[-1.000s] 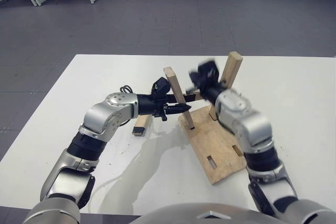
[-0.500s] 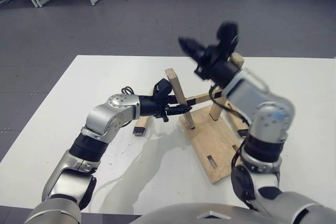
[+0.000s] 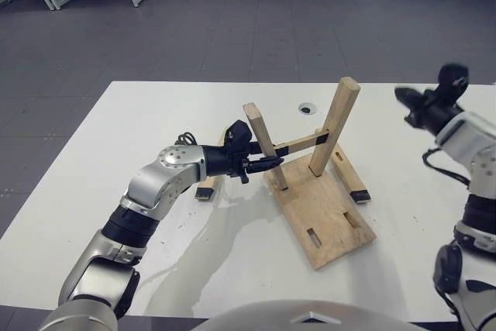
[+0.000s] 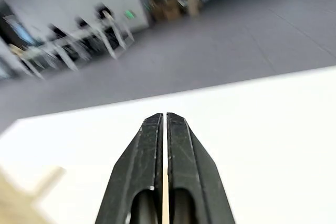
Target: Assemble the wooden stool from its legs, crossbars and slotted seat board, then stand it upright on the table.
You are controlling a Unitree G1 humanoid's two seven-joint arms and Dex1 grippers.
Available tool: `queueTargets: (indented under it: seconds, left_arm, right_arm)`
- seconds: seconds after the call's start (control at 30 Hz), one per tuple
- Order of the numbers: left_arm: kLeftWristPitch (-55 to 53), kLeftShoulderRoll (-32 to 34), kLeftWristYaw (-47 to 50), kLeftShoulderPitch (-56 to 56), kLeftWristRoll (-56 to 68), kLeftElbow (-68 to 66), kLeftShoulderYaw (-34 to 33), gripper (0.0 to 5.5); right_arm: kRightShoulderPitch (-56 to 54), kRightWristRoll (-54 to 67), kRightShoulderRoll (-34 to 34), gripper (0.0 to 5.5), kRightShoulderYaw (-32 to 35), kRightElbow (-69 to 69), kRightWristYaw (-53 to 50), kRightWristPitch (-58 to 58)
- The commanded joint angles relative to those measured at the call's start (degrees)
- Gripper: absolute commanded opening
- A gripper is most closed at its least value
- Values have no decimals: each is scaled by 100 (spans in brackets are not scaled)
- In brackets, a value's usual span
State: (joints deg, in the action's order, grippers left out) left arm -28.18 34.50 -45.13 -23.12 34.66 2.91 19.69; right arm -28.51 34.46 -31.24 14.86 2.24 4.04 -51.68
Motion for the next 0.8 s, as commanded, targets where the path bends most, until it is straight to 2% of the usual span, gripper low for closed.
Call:
queueTargets:
  seconds: [0.03,0.1,0.17,0.23,0.3,0.37,0.4,0.6,0.8]
  left_arm:
    - [-585,450,187,580,-1207,-661,680,206]
    - [-602,459,168,585,-1172,-640,679,206]
    - [-613,471,144,592,-1148,-633,685,206]
    - [-654,471,117,567,-1124,-626,703,206]
    - [-670,482,34,478,-1130,-648,749,206]
    - [-652,495,-84,352,-1162,-718,770,206]
    - [-624,492,-141,291,-1191,-776,776,206]
    - [-82,763,-1117,170,-1274,-1086,891,206]
    - [916,487,-2027,-411,-1268,-2049,653,206]
  right_arm:
    - [-337,-1870,-682,11,-1086,2360,145,1417]
    - [-490,-2062,-359,11,-1360,2251,269,1485]
    - [-340,-1677,351,11,-1949,812,716,1032]
    - [-127,-334,954,11,-2602,-1308,1458,257]
    - [-62,1047,1170,11,-2769,-2821,1960,-371]
    - [-16,1886,999,11,-2567,-3406,2311,-721]
    - [-6,1930,884,11,-2497,-3432,2388,-827]
    - [328,1188,131,11,-2437,-3434,2495,-1105]
    - [631,1137,-1325,11,-2203,-3591,4121,-972]
